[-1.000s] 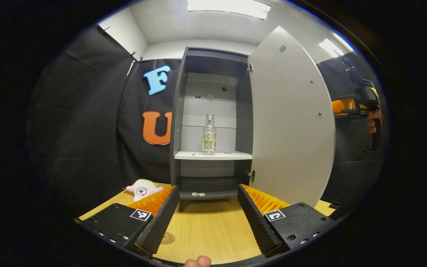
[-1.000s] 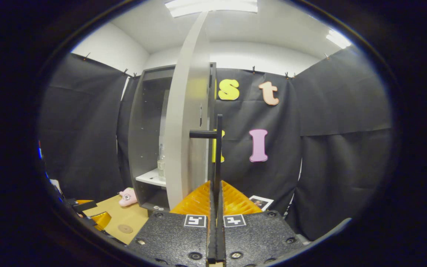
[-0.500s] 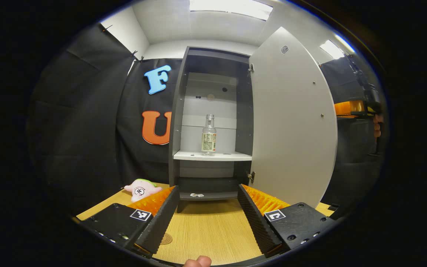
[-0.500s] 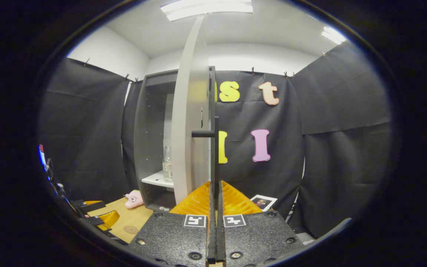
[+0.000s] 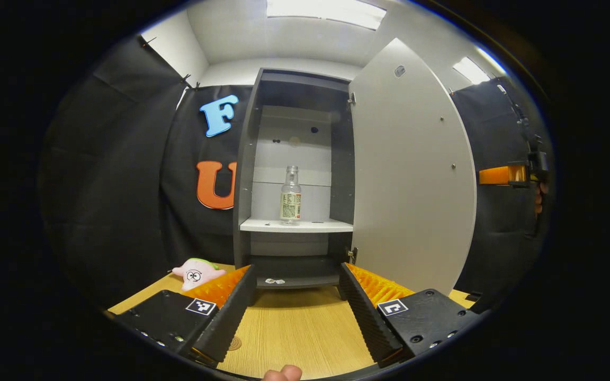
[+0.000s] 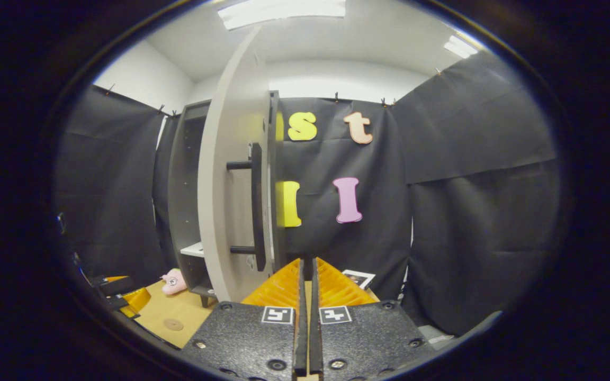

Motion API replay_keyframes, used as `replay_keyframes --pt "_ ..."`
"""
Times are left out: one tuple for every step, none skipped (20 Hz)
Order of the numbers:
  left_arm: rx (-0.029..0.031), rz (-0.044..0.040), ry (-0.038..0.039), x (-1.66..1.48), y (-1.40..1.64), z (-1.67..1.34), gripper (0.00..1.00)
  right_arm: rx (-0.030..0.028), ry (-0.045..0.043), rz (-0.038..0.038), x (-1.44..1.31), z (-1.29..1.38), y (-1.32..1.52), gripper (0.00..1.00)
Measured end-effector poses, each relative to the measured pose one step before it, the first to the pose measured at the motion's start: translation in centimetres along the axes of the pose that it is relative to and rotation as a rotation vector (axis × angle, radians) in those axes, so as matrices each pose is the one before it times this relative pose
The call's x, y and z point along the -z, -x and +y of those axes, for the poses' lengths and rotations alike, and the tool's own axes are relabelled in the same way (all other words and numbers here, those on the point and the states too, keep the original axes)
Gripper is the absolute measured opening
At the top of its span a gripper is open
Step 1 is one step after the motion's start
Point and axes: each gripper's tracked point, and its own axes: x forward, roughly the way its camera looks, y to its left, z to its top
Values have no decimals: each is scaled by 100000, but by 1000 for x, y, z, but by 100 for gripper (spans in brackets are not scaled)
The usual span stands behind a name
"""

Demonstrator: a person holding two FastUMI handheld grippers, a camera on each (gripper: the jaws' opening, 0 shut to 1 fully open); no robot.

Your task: Open the cabinet door with the right hand, grasp the bottle in the cabinet with the left hand and place it on the coaster, then close the cabinet door with the right hand.

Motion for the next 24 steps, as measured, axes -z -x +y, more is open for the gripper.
replay_keyframes --pt "-385 101 59 -40 148 85 95 -883 -341 478 133 191 -48 14" --pt "-434 12 32 -81 100 164 95 -287 -127 554 126 74 -14 22" --pt "-489 116 -108 -15 17 201 95 371 408 511 85 -117 80 44" --pt "-516 74 -340 -29 65 214 95 177 422 -232 -71 -94 -19 56" --pt "-702 180 -412 -14 77 219 95 -287 -48 -494 -142 -13 23 72" --pt "-590 129 -341 -9 39 188 95 -376 -675 -537 -52 181 -282 75" --pt "-476 43 -323 -102 1 134 95 639 -883 -792 -58 28 -136 74" --pt "-369 -65 -282 -127 -125 107 95 682 -986 -422 -49 -56 -159 75" --pt "86 -290 -237 -217 -143 80 95 -110 -1573 -216 -23 275 19 79" --pt "1114 -749 -468 -401 -541 -3 95 -373 -1989 267 42 265 -26 80" --pt "321 -1206 -1245 -775 -612 183 95 -328 -1417 215 128 341 12 80" --pt "535 -812 -1143 -757 -815 361 95 -441 -465 -219 -14 180 -29 80" --pt "998 -1530 -628 -942 -1062 135 95 -183 81 -43 -43 44 -90 80" --pt "946 -2113 -159 -1163 -1232 25 95 -77 57 895 98 -194 -81 80" --pt "1294 -1958 23 -965 -1269 -8 95 -328 -27 785 148 18 205 80" --pt "1432 -1809 -203 -961 -1333 -182 95 -192 97 -193 -99 48 32 80" --pt "1271 -847 -139 -799 -1373 -217 94 43 304 -223 -66 -40 -65 80" --pt "1273 -356 636 -492 -1232 -254 95 56 159 0 -15 6 -26 80" --pt "991 -289 1085 -577 -1214 -273 95 44 221 176 41 -50 36 80" --pt "897 -730 704 -590 -1205 -203 95 -28 178 -167 -50 -17 20 80" --pt "1006 -584 2 -547 -1160 -183 95 41 43 -255 -44 10 -32 80" --pt "556 -962 -79 -485 -1346 7 95 240 -15 243 5 -27 -5 80" --pt "299 -372 157 -416 -1312 64 95 157 158 231 51 -21 55 80" --pt "444 -97 972 -267 -1234 42 95 121 333 394 3 -58 2 80"
